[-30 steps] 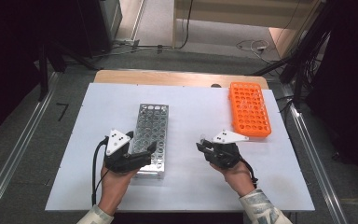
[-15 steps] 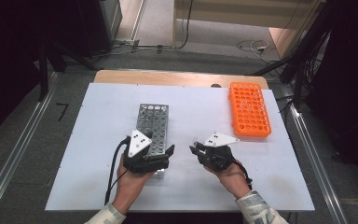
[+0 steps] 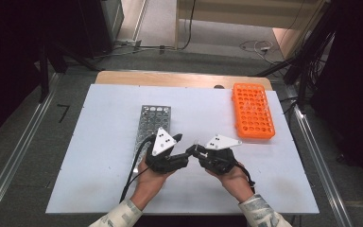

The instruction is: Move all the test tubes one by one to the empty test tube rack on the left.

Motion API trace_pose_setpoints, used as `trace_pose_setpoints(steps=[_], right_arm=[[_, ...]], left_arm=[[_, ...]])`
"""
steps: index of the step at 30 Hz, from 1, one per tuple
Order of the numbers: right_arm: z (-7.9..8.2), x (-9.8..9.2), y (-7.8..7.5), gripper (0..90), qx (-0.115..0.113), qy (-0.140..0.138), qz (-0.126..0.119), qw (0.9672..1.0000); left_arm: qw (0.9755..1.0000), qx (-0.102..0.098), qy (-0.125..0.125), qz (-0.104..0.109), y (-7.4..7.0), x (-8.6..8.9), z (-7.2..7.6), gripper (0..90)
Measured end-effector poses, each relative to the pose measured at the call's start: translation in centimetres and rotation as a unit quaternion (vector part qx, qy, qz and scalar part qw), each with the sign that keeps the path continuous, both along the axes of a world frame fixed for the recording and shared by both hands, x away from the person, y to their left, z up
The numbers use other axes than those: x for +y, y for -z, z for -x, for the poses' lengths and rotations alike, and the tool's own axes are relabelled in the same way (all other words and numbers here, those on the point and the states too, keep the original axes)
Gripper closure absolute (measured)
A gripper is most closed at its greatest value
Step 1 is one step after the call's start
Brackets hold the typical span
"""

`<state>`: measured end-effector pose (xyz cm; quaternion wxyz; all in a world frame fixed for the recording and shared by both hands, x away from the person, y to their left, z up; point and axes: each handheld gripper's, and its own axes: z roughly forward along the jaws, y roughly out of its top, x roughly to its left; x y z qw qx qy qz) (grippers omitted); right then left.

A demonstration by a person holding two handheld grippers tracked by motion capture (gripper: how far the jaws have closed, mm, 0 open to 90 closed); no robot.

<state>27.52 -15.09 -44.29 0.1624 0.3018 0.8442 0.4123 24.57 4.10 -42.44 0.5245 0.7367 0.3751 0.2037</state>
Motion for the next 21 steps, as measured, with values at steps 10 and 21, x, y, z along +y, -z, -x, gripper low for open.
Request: trace_pose_setpoints(steps=[10, 21], right_arm=[[0.16, 0.31, -0.13, 73.7, 0.001, -0.009, -0.003, 1.0], [0.31, 0.33, -0.3, 73.6, 0.004, -0.009, -0.007, 0.9999]], left_arm=[[0.9997, -0.005, 0.022, -0.013, 0.25, -1.15, -0.4, 65.2], [0.9995, -0.018, 0.019, -0.02, 0.25, -0.96, -0.27, 75.2]])
